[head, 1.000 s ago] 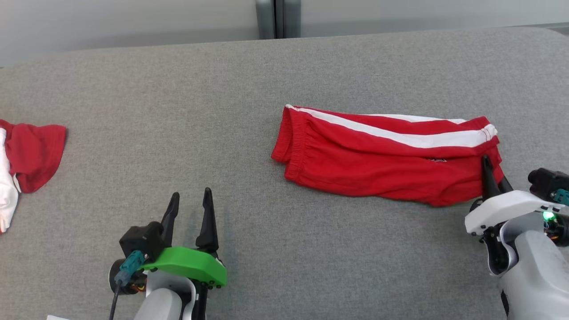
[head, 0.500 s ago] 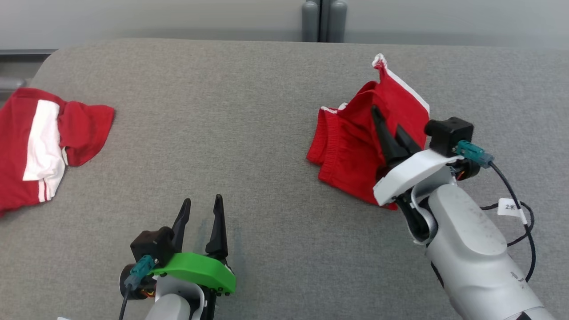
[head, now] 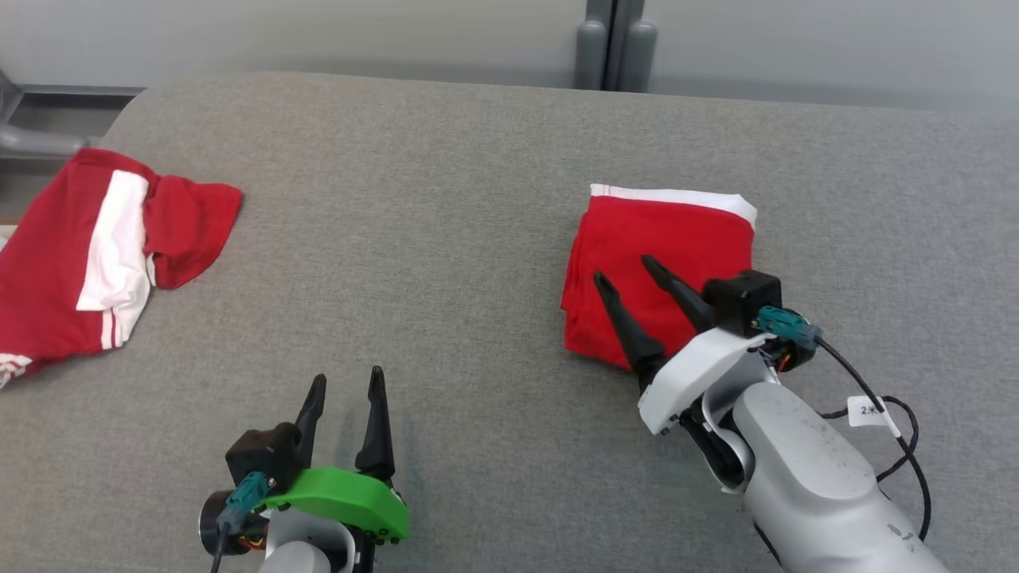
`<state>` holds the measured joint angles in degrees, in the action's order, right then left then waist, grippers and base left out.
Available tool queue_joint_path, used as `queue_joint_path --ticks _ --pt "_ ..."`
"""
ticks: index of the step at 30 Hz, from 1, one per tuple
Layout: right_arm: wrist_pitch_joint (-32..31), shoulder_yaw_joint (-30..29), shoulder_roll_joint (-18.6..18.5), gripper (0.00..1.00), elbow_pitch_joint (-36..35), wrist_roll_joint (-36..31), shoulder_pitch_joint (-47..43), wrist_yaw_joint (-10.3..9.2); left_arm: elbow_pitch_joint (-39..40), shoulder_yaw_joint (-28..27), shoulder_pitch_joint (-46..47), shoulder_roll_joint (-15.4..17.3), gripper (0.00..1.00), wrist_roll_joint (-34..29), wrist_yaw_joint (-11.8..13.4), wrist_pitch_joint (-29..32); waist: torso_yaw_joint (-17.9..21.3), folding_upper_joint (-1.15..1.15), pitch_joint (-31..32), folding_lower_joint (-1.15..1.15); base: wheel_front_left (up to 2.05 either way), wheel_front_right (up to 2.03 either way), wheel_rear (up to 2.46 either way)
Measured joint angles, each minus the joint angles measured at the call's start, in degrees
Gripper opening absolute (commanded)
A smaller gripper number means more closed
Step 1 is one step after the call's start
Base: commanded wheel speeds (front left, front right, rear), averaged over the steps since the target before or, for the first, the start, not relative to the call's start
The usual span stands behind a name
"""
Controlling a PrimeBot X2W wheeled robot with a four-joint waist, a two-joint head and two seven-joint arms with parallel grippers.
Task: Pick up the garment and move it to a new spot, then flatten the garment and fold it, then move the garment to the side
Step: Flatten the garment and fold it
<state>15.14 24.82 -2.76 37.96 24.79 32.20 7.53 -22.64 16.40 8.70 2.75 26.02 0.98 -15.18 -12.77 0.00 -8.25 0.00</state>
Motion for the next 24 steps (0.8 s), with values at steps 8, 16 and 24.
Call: queue_joint_path --ticks 8,16,24 --pt "0.0 -14.93 -0.05 1.0 -7.56 -10.45 -6.5 0.0 0.71 -1.54 0.05 0.0 1.0 -7.87 -0.22 0.01 5.06 0.0 0.81 0.0 0.0 0.0 0.0" --pt "0.0 -24.58 -0.09 1.0 -10.23 -15.57 -14.11 0.0 2.31 -3.26 -1.22 -0.02 1.0 -15.51 -0.55 0.01 10.03 0.0 2.03 0.0 0.0 0.0 0.0" --pt "0.0 -26.63 -0.05 1.0 -9.58 -16.0 -21.74 0.0 4.74 -4.21 -7.04 -0.01 1.0 -17.94 0.63 0.0 13.2 0.0 4.35 0.0 0.0 0.0 0.0"
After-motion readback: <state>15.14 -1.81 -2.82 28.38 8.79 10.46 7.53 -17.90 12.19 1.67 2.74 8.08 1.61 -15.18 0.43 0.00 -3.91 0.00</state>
